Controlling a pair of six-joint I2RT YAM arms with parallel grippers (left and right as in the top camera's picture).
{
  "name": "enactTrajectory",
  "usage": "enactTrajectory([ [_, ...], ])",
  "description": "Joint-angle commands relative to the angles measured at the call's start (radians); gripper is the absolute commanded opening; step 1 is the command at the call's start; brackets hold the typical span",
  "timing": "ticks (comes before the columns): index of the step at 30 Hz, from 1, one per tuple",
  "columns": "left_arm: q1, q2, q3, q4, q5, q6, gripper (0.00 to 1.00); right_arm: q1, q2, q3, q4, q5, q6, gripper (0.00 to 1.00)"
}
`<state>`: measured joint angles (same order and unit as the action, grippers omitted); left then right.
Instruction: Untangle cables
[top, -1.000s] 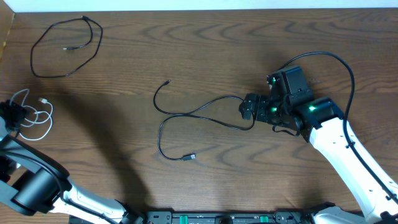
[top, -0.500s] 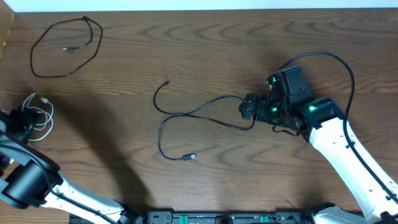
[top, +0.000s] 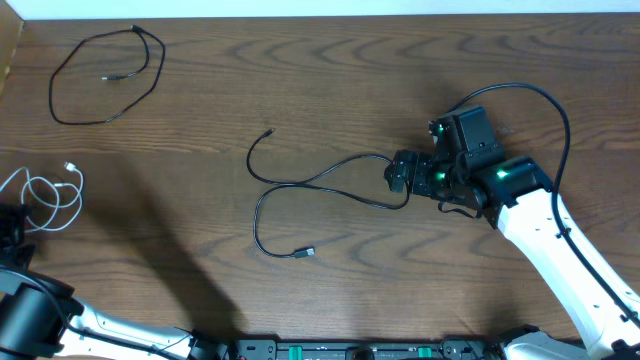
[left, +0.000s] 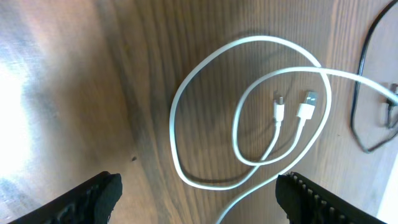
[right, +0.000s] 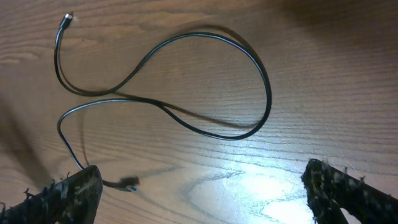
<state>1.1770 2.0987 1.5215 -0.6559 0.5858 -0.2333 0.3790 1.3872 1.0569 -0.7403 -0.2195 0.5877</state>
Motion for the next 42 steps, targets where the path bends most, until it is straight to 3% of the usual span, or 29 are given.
enactTrajectory([
  [1, 0.020, 0.004, -0.001, -0.010, 0.101, -0.005, 0.85, 0.009, 0.000, -0.006, 0.001, 0.012, -0.002, 0.99],
  [4, 0.027, 0.004, -0.001, -0.028, 0.186, -0.005, 0.85, 0.009, 0.000, -0.006, 0.008, 0.011, -0.002, 0.99],
  [11, 0.027, 0.003, -0.001, -0.087, 0.209, -0.005, 0.85, 0.009, 0.000, -0.006, 0.009, 0.011, -0.002, 0.99],
  [17, 0.032, 0.003, 0.013, -0.053, 0.372, -0.006, 0.85, 0.009, 0.000, -0.006, -0.005, 0.011, -0.002, 0.99],
  [20, 0.032, 0.003, 0.016, -0.039, 0.371, -0.102, 0.86, 0.009, 0.000, -0.006, -0.004, 0.011, -0.002, 0.99],
  [24, 0.032, 0.003, 0.016, -0.093, 0.290, -0.214, 0.86, 0.009, 0.000, -0.006, 0.012, 0.011, -0.002, 0.99],
  [29, 0.030, 0.003, 0.016, -0.263, -0.026, -0.354, 0.86, 0.009, 0.000, -0.006, 0.015, 0.011, -0.002, 0.99],
  [31, 0.029, 0.003, 0.016, -0.293, -0.075, -0.371, 0.86, 0.009, 0.000, -0.006, 0.015, 0.011, -0.002, 0.99],
  [33, 0.028, 0.003, 0.016, -0.301, -0.023, -0.366, 0.86, 0.009, 0.000, -0.006, 0.016, 0.011, -0.002, 0.99],
  [38, 0.028, 0.003, 0.016, -0.266, 0.392, -0.333, 0.86, 0.009, 0.000, -0.006, 0.024, 0.011, -0.002, 0.99],
  [42, 0.028, 0.003, 0.016, -0.251, 0.642, -0.481, 0.86, 0.009, 0.000, -0.006, 0.025, 0.011, -0.002, 0.99],
])
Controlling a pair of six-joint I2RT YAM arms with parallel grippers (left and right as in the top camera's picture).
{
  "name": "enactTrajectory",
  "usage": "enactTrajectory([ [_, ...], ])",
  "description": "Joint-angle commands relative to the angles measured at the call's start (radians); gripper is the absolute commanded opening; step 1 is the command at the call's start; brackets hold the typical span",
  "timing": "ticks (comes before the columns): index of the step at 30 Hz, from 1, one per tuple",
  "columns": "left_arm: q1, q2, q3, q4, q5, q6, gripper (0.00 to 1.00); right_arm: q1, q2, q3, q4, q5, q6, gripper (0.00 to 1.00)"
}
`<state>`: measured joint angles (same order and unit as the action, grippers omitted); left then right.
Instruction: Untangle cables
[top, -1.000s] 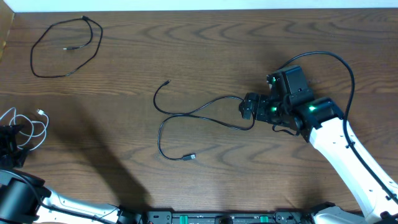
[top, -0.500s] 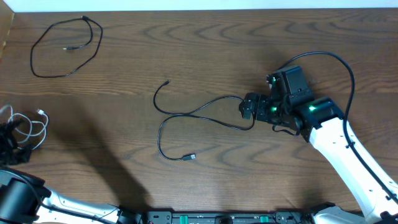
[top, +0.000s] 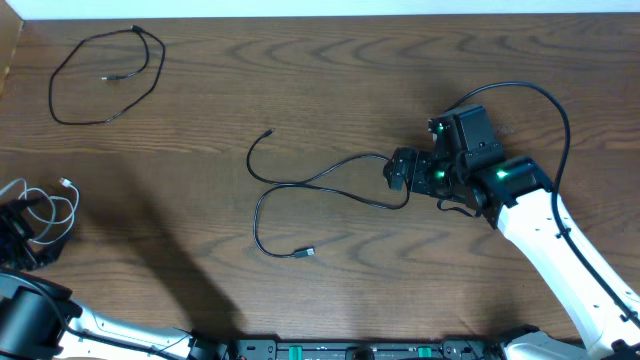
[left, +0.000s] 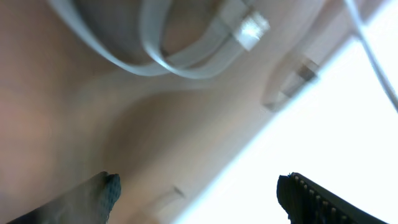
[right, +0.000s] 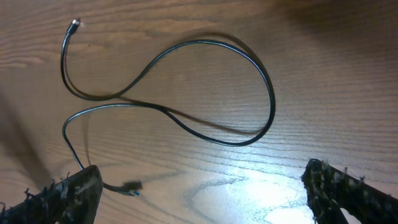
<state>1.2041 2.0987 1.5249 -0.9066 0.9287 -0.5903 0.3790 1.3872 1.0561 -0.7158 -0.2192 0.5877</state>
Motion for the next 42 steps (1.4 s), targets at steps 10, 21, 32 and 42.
enactTrajectory([
  [10, 0.002, 0.003, 0.013, -0.001, 0.422, -0.274, 0.86, 0.009, 0.000, -0.005, -0.011, 0.011, -0.002, 0.99],
  [21, 0.002, 0.003, 0.013, 0.015, 0.478, -0.252, 0.86, 0.009, 0.000, -0.005, -0.012, 0.011, -0.002, 0.99],
  [32, -0.111, -0.015, 0.016, 0.174, 0.575, -0.173, 0.85, 0.009, 0.000, -0.005, -0.010, 0.011, -0.002, 0.99],
  [42, -0.406, -0.095, 0.064, 0.385, 0.474, -0.168, 0.85, 0.009, 0.000, -0.005, -0.008, 0.011, -0.002, 0.99],
])
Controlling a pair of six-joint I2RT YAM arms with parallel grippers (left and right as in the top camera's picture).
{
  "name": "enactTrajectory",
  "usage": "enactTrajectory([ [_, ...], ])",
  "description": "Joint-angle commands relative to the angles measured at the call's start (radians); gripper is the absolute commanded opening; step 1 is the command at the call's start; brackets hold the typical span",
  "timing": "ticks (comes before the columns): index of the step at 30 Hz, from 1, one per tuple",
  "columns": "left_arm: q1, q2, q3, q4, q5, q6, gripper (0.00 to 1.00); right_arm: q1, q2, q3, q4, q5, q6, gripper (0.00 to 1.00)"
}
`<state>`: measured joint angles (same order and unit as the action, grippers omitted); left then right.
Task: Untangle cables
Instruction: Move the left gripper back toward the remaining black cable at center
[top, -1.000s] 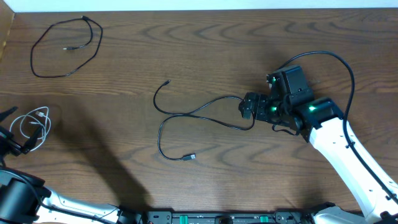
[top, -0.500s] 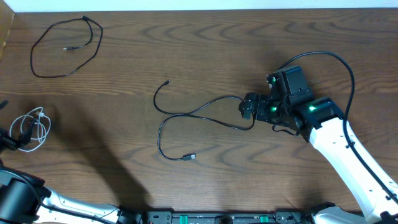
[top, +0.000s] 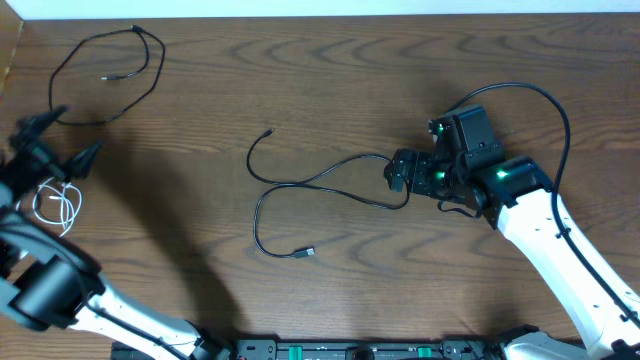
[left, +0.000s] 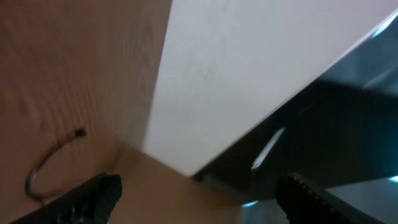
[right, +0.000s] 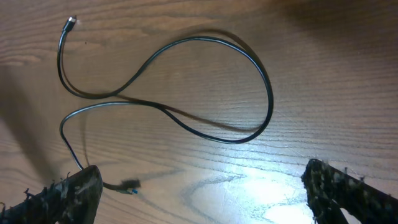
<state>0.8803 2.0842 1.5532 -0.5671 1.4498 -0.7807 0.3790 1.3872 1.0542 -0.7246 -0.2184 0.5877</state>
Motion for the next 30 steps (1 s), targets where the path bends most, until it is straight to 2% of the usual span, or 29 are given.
enactTrajectory([
  [1, -0.115, -0.095, 0.036, 0.058, -0.075, 0.029, 0.85, 0.009, 0.000, -0.003, 0.000, 0.010, -0.002, 0.99],
  [6, -0.349, -0.175, 0.036, -0.001, -0.269, 0.200, 0.85, 0.009, 0.001, -0.003, -0.001, 0.010, -0.002, 0.99],
  [9, -0.493, -0.185, 0.036, -0.123, -0.402, 0.317, 0.85, 0.009, 0.000, -0.003, -0.005, 0.010, -0.002, 0.99],
  [11, -0.592, -0.182, 0.034, -0.212, -0.552, 0.367, 0.85, 0.009, 0.001, -0.003, -0.005, 0.010, -0.002, 0.99],
  [15, -0.791, -0.180, 0.023, -0.317, -0.874, 0.418, 0.85, 0.009, 0.001, -0.003, -0.005, 0.011, -0.002, 0.99],
  [20, -0.998, -0.180, 0.021, -0.360, -1.127, 0.428, 0.85, 0.005, 0.001, -0.003, -0.012, 0.079, -0.001, 0.97],
  [25, -1.114, -0.180, 0.021, -0.371, -1.201, 0.428, 0.85, -0.076, 0.000, -0.003, -0.038, 0.103, 0.002, 0.99],
  [30, -1.192, -0.180, 0.021, -0.395, -1.179, 0.404, 0.85, -0.311, 0.000, -0.003, -0.106, 0.064, -0.059, 0.99],
])
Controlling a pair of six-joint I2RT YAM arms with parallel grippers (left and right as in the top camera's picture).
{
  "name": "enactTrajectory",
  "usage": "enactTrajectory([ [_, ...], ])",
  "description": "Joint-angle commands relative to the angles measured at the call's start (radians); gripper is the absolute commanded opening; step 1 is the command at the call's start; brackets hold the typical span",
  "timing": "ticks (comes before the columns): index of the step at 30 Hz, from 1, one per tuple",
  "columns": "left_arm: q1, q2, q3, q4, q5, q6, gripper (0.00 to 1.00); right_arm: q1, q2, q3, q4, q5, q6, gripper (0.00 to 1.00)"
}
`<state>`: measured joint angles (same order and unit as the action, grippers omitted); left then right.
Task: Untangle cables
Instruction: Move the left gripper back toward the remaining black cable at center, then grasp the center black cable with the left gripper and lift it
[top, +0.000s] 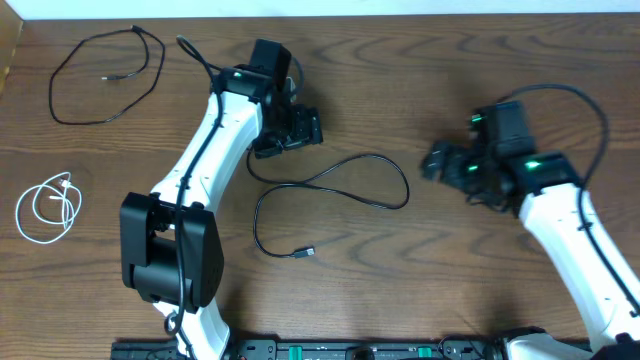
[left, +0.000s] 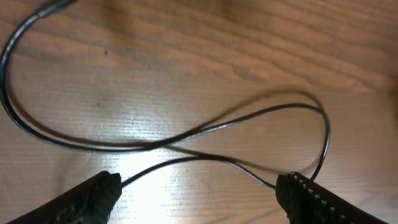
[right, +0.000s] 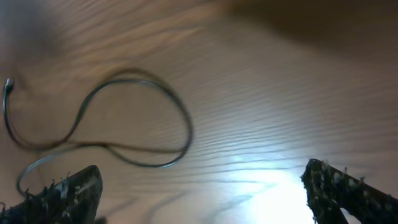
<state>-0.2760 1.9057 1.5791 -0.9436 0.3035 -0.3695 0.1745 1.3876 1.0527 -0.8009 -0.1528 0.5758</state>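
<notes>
A long black cable (top: 405, 190) lies mid-table, crossing itself once (left: 168, 146), with a plug end (top: 308, 252) at the front. My left gripper (top: 290, 135) hovers open over its upper-left part, and its fingers (left: 93, 196) frame the crossing with nothing between them (left: 199, 199). The cable's far end is hidden under that gripper in the overhead view. My right gripper (top: 435, 160) stands open to the right of the loop (right: 180, 130), holding nothing (right: 208, 193).
A white cable (top: 45, 205) lies coiled near the left edge. A second black cable (top: 100, 75) lies as a loose ring at the back left. The left arm (top: 215, 130) stretches from the front left diagonally over the table.
My left gripper was at the table's left edge by the white cable, and now it is over the middle black cable's upper-left part. My right gripper has moved right, off the loop's end.
First my left gripper hung open over the spread white cable at the left edge, then sat low against it, then was lifted beside a tighter coil. My right gripper stayed open at the black loop's right end. Now the left is over that cable and the right farther right.
</notes>
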Motion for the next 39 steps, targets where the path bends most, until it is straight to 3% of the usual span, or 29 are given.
enactTrajectory([
  [1, -0.052, -0.002, -0.005, -0.017, -0.018, -0.005, 0.85, -0.138, 0.000, -0.002, -0.042, -0.003, -0.047, 0.99],
  [16, -0.387, 0.076, -0.009, 0.146, -0.011, -0.005, 0.85, -0.314, 0.000, -0.002, -0.069, 0.135, -0.053, 0.99],
  [23, -0.508, 0.159, -0.009, 0.219, -0.109, -0.005, 0.85, -0.333, 0.000, -0.002, -0.083, 0.135, -0.054, 0.99],
  [29, -0.573, 0.201, -0.009, 0.257, -0.122, 0.038, 0.85, -0.333, 0.000, -0.002, -0.090, 0.135, -0.053, 0.99],
  [37, -0.604, 0.219, -0.009, 0.255, -0.246, 0.044, 0.84, -0.332, 0.000, -0.002, -0.089, 0.135, -0.054, 0.99],
  [39, -0.604, 0.225, -0.009, 0.258, -0.254, 0.044, 0.79, -0.332, 0.000, -0.002, -0.090, 0.135, -0.053, 0.99],
])
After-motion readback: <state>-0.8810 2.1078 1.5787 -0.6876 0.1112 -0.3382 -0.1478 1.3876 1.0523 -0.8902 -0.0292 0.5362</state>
